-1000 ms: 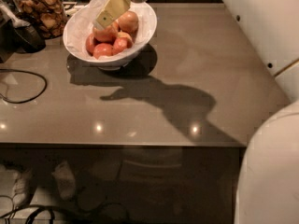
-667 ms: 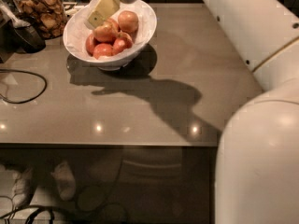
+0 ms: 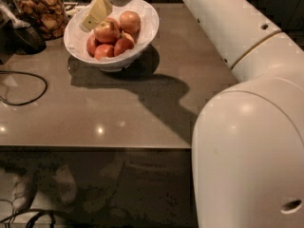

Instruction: Pick apple from white bowl

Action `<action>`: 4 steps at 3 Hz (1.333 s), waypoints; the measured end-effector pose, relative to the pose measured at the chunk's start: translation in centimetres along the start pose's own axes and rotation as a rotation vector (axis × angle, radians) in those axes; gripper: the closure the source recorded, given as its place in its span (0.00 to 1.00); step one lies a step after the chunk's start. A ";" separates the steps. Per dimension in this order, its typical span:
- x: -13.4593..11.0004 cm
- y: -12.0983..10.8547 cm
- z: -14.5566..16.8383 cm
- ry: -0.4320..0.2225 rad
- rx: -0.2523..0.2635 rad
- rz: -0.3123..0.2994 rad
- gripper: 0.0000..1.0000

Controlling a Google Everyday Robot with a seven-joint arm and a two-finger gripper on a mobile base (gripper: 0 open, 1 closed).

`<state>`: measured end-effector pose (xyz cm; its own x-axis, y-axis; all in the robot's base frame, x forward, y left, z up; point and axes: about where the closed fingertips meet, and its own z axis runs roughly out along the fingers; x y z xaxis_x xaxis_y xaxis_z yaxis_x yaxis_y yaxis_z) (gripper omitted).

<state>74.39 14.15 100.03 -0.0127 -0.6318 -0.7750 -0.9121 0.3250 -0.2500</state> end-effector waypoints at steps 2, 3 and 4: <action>3.2 -0.3 3.0 0.060 -0.002 0.056 0.11; 5.0 -0.2 3.3 0.086 -0.002 0.081 0.07; 6.1 0.0 3.5 0.096 -0.004 0.104 0.08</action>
Offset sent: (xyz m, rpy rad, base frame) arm 0.0194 -0.0078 -0.0567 -0.0429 0.0852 -0.0779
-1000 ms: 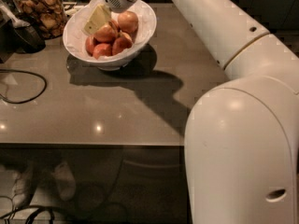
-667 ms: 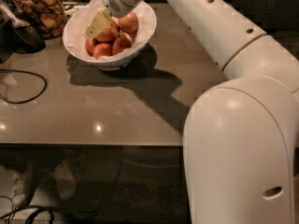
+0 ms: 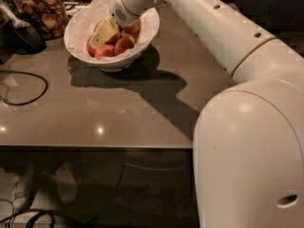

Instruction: Pick apple from white bowl

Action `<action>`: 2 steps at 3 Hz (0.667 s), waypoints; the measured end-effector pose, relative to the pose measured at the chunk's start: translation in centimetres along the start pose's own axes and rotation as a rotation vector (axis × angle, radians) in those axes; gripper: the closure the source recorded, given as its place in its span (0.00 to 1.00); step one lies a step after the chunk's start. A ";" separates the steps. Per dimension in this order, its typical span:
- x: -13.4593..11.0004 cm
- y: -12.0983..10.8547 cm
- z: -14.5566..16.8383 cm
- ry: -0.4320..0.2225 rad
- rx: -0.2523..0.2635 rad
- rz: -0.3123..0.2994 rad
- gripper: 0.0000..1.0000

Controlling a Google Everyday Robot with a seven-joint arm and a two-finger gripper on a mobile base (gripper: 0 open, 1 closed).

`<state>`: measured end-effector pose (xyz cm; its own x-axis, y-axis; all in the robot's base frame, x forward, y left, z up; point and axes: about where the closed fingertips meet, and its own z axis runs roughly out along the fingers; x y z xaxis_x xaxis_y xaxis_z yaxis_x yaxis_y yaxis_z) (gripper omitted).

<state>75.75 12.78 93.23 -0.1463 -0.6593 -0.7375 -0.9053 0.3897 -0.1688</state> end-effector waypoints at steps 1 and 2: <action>0.7 0.4 0.5 0.004 -0.012 0.019 0.14; 0.7 0.4 0.5 0.004 -0.012 0.019 0.32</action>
Offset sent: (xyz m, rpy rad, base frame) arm -0.0026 -0.0013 -0.0065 0.0208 0.0161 -0.0078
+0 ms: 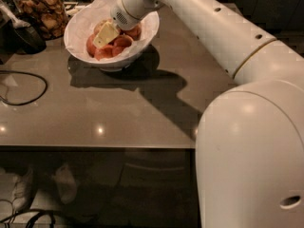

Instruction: Pick apple from white bowl

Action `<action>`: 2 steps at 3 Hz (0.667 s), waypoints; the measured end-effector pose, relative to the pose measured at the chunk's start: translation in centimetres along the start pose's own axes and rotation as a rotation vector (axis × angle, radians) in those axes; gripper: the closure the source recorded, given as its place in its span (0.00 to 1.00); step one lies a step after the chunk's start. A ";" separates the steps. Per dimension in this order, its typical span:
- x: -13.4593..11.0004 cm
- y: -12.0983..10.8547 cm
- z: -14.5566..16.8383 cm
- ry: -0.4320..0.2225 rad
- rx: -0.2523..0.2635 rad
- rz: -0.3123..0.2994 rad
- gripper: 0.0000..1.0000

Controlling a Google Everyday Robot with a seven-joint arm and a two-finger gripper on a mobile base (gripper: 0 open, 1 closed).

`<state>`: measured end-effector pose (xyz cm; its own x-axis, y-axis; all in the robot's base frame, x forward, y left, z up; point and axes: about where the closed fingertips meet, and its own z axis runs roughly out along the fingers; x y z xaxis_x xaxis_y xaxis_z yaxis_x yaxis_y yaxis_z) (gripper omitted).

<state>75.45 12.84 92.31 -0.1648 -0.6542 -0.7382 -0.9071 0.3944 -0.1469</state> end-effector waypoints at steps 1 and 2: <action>0.0 0.0 0.1 -0.002 -0.001 -0.001 0.51; -0.1 0.0 0.2 -0.005 -0.003 -0.001 0.54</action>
Offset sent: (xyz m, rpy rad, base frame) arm 0.0030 0.0003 0.0038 0.0198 -0.0081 0.0040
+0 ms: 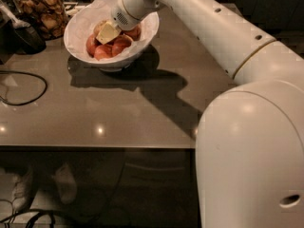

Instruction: Pick apple from white bowl

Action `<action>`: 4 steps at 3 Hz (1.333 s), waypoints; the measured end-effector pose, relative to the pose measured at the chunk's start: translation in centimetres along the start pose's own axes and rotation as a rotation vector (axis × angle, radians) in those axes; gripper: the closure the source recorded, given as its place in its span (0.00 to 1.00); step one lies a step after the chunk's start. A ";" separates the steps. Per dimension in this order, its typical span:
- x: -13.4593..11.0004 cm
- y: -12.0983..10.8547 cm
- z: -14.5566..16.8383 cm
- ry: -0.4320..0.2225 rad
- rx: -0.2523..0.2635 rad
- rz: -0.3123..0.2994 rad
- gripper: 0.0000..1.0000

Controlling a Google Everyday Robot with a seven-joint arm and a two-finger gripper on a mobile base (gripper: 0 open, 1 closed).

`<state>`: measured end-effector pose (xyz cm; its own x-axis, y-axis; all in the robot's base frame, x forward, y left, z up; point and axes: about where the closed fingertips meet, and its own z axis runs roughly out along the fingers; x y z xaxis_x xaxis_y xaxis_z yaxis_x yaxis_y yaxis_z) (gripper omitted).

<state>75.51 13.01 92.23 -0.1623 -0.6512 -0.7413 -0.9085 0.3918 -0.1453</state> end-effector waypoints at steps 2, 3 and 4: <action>-0.6 0.1 0.0 -0.022 0.006 -0.024 0.96; -0.6 0.1 0.0 -0.022 0.006 -0.024 1.00; -1.5 0.0 -0.5 -0.056 0.015 -0.025 1.00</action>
Offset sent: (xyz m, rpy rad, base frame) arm -0.0004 0.0037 0.0034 0.0084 -0.0243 0.0126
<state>75.54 13.70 93.67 -0.1172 -0.6240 -0.7726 -0.9062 0.3854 -0.1738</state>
